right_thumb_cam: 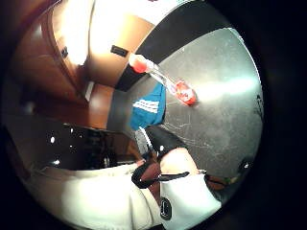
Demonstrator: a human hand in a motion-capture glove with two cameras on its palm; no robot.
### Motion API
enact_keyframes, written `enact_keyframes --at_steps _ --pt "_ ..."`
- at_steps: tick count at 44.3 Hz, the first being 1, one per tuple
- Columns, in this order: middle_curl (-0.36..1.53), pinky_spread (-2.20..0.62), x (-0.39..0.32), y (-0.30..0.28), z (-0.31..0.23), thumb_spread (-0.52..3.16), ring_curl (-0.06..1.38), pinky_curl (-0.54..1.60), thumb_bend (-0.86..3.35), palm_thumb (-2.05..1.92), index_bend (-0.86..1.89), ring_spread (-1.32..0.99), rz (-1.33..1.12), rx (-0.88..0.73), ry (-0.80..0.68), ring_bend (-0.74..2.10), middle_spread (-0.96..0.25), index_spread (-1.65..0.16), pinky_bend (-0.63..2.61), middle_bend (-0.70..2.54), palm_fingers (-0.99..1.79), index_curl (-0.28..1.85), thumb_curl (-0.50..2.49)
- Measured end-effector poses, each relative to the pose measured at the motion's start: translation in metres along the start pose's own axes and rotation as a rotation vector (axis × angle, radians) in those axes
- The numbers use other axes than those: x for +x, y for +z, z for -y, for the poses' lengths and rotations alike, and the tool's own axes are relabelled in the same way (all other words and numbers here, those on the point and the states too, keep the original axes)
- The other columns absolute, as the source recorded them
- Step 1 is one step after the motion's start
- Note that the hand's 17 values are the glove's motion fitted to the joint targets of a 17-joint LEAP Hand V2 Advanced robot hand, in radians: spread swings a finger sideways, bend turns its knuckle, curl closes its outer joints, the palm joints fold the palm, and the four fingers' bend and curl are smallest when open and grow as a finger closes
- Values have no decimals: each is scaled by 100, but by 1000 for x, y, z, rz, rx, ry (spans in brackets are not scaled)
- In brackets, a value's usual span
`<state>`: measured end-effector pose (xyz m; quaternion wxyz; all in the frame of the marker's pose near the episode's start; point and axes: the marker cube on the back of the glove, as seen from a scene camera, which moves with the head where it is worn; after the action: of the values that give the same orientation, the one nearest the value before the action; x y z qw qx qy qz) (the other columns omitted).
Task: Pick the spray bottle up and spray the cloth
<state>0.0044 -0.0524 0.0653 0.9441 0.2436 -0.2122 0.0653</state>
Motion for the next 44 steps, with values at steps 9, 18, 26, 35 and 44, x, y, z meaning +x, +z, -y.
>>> enact_keyframes --at_steps 9,18,26,35,44 --pt "27 19 -11 33 -5 97 24 33 -3 48 11 8 177 111 81 29 6 -30 35 19 -3 18 31" --pt "29 17 -17 62 -4 95 27 35 -3 49 8 7 336 184 163 33 6 -30 42 20 -5 15 31" --pt "30 16 -23 89 2 94 27 36 -3 51 9 6 415 210 220 35 6 -31 44 20 -6 14 32" --pt "31 16 -31 120 12 92 28 36 -3 52 10 5 467 233 291 37 6 -31 46 20 -6 13 32" --pt "31 14 -48 135 23 91 28 36 -3 55 9 4 507 209 308 37 5 -30 48 19 -7 12 33"
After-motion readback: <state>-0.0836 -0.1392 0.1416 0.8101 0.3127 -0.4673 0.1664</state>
